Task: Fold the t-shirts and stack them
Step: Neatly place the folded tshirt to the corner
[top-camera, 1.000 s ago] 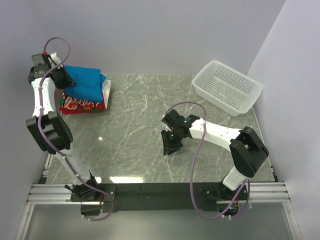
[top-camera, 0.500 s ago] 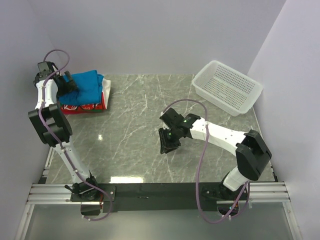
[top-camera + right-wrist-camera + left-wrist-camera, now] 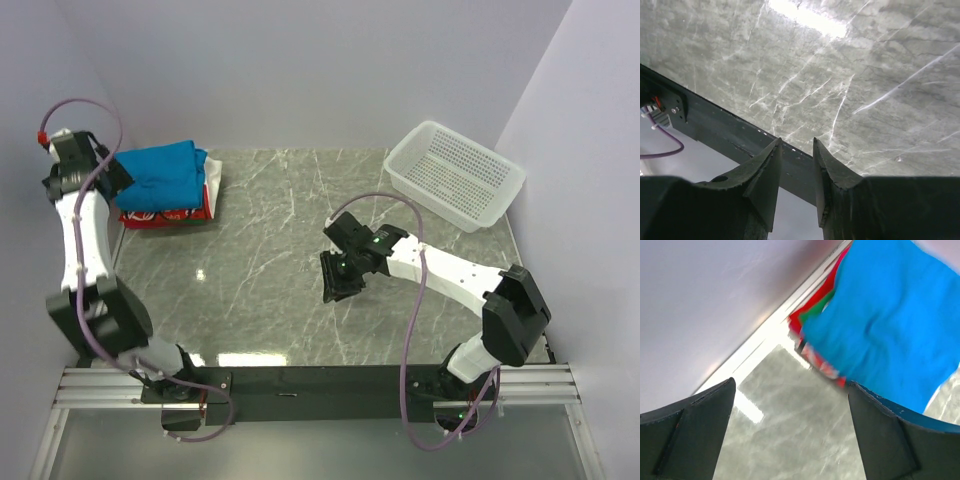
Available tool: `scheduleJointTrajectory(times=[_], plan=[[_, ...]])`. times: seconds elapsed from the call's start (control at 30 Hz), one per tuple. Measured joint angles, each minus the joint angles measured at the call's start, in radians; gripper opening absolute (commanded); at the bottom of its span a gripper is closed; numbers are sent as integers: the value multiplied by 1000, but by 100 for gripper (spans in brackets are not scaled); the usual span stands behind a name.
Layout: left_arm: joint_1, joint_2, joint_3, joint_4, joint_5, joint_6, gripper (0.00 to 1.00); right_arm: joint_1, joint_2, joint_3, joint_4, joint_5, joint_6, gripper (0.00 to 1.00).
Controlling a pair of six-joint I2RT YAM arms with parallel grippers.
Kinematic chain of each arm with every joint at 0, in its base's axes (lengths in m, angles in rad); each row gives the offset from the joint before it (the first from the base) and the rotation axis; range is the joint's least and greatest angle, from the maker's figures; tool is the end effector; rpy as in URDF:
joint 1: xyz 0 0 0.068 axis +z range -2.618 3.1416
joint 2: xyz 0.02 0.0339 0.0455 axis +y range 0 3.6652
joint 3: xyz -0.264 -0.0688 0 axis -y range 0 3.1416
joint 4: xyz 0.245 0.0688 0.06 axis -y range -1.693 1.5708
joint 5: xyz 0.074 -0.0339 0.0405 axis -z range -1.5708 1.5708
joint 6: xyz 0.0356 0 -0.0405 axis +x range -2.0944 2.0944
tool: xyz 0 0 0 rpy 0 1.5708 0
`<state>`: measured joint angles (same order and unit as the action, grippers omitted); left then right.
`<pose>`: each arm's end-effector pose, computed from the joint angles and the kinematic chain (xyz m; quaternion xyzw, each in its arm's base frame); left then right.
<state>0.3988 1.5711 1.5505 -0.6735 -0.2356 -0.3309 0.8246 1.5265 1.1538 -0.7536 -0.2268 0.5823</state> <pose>0.3191 0.1435 0.3630 -0.3674 0.8222 0.1207 0.4176 0.2012 0.2294 0.2458 -0.1419 0.9590 0.2258 0.0956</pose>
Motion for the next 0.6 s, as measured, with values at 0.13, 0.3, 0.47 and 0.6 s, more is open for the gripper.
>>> scheduleJointTrajectory(times=[0.13,0.3,0.47,0.6], plan=[[-19,-220,-200,14,-8,-12,99,-24,-14,4,-6,14,-6,40],[-211,-431,-381,6,-3,-50,99,-92,-66,4,-14,43,-27,40],[-480,-579,-460,-37,24,-151,99,-173,-142,3,-11,67,-54,41],[-639,-665,-536,-63,44,-248,99,-222,-216,-4,10,85,-64,42]])
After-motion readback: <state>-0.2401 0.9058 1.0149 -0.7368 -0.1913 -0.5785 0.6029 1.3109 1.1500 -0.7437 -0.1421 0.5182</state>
